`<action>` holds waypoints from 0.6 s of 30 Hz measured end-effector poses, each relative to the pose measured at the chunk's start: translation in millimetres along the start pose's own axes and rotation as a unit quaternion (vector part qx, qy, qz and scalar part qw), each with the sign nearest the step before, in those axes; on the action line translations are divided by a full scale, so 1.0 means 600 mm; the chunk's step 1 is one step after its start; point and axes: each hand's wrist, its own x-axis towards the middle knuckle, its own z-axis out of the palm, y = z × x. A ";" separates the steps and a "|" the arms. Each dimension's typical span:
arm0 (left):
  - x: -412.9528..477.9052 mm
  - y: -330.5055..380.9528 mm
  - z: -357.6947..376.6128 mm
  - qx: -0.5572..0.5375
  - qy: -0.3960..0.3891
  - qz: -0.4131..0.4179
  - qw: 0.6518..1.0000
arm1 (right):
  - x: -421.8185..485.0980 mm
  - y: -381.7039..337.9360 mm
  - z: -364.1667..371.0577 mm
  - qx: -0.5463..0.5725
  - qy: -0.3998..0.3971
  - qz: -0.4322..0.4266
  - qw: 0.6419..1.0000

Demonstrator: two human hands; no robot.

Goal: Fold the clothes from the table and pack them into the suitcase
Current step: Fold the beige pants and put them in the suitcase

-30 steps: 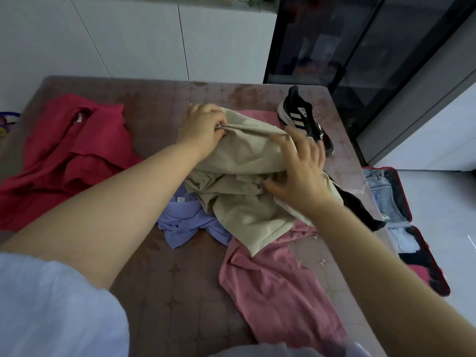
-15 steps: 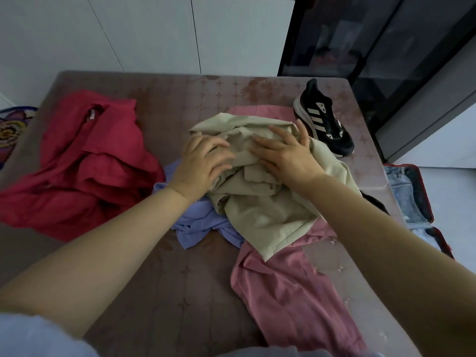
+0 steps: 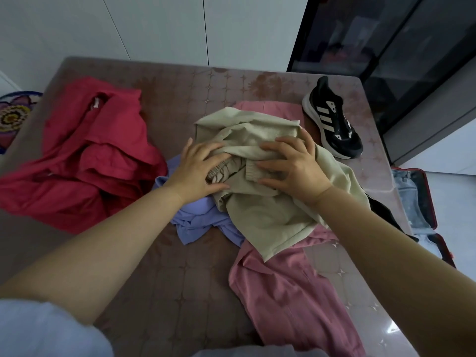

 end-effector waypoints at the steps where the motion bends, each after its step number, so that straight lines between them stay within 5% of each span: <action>1: 0.000 -0.001 0.001 0.000 -0.004 -0.001 1.000 | -0.002 0.001 0.001 -0.004 -0.010 -0.001 1.000; 6: -0.001 -0.006 -0.004 0.022 0.006 0.003 1.000 | -0.006 0.002 0.009 -0.040 -0.027 -0.020 0.999; 11: -0.005 -0.019 -0.013 0.094 0.046 -0.048 0.993 | -0.004 -0.012 0.009 -0.065 0.043 -0.021 0.997; 15: -0.005 -0.020 -0.027 0.088 0.041 -0.094 0.991 | 0.017 -0.034 -0.033 0.055 0.078 0.084 0.992; 18: -0.005 -0.011 -0.034 0.088 0.045 -0.071 0.993 | 0.032 -0.059 -0.088 0.232 0.067 0.186 0.952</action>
